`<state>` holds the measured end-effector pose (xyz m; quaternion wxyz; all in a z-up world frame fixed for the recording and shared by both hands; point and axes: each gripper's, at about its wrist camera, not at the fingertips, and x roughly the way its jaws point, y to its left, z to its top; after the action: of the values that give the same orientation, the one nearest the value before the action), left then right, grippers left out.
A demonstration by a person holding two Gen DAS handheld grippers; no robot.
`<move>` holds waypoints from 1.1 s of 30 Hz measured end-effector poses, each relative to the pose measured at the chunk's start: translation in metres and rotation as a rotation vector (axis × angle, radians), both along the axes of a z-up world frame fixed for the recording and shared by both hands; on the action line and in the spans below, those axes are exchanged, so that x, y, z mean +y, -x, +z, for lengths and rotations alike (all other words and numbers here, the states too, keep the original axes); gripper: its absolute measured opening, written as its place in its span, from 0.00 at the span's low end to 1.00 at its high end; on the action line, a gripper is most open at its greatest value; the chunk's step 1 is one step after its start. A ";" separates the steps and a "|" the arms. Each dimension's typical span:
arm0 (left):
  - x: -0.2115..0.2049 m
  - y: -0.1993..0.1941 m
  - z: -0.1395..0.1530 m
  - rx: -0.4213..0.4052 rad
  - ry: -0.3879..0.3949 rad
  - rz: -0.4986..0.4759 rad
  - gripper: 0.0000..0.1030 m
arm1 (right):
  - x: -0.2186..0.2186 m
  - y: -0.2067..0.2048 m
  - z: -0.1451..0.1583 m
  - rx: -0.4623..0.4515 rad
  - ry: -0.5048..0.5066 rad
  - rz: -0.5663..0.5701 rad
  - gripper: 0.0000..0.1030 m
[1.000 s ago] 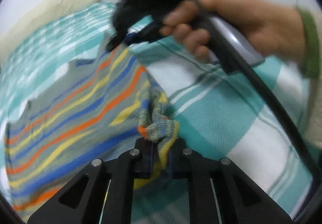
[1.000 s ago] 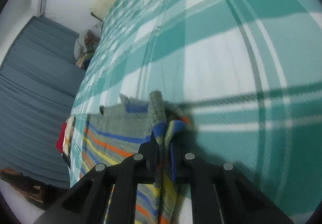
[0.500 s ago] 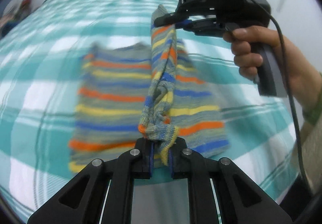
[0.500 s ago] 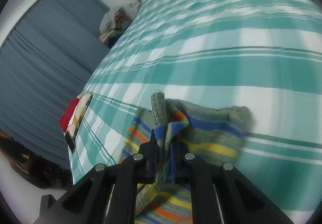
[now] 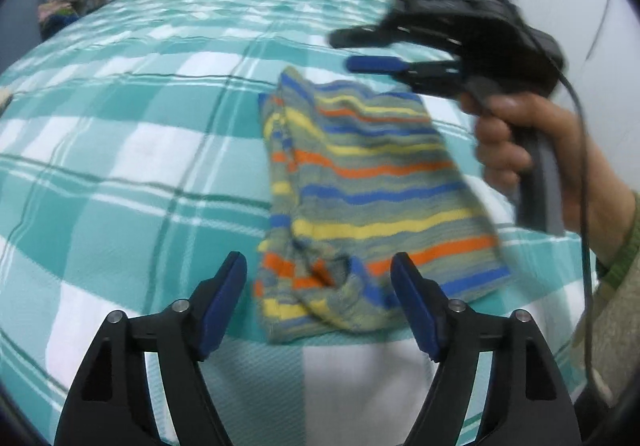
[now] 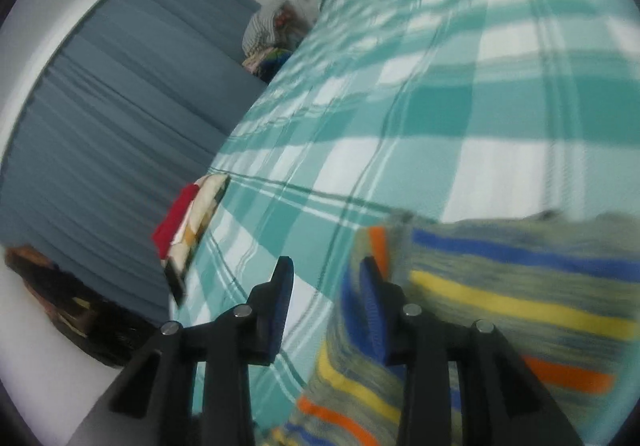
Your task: Fold small clothes
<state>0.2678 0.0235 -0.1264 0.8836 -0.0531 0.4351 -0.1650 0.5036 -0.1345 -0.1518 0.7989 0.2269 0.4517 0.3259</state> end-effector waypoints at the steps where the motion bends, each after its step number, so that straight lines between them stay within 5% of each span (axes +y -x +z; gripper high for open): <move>1: -0.004 -0.007 0.001 -0.003 0.002 -0.009 0.75 | -0.007 0.006 0.007 -0.023 0.031 -0.005 0.35; 7: -0.011 -0.064 -0.007 0.033 -0.047 0.040 0.75 | -0.040 0.090 0.035 -0.203 0.388 0.039 0.35; 9: -0.006 -0.080 -0.021 0.081 -0.119 0.104 0.66 | -0.046 0.124 0.026 -0.218 0.432 0.083 0.35; 14: 0.019 -0.082 -0.026 0.123 -0.057 0.115 0.67 | -0.039 0.176 -0.039 -0.187 0.569 0.112 0.37; 17: 0.027 -0.064 -0.003 0.103 -0.041 0.096 0.69 | -0.046 0.177 -0.029 -0.184 0.528 0.052 0.38; 21: 0.020 -0.030 0.014 0.053 -0.060 0.011 0.87 | -0.045 0.198 0.004 -0.271 0.525 0.029 0.38; 25: 0.005 -0.023 -0.026 0.126 -0.324 0.027 0.73 | -0.023 0.214 -0.003 -0.298 0.598 0.078 0.38; 28: 0.029 -0.015 -0.032 0.155 -0.245 0.075 0.76 | -0.020 0.213 -0.038 -0.189 0.646 0.098 0.38; 31: 0.038 0.000 -0.013 0.123 -0.270 0.119 0.76 | -0.026 0.228 -0.031 -0.197 0.641 0.066 0.42; 33: 0.037 0.011 -0.003 0.080 -0.266 0.119 0.89 | -0.032 0.242 -0.018 -0.215 0.640 0.046 0.50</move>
<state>0.2568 0.0608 -0.1291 0.8730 0.0324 0.4839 -0.0511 0.2611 -0.1664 -0.1695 0.8652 -0.0812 0.4491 0.2078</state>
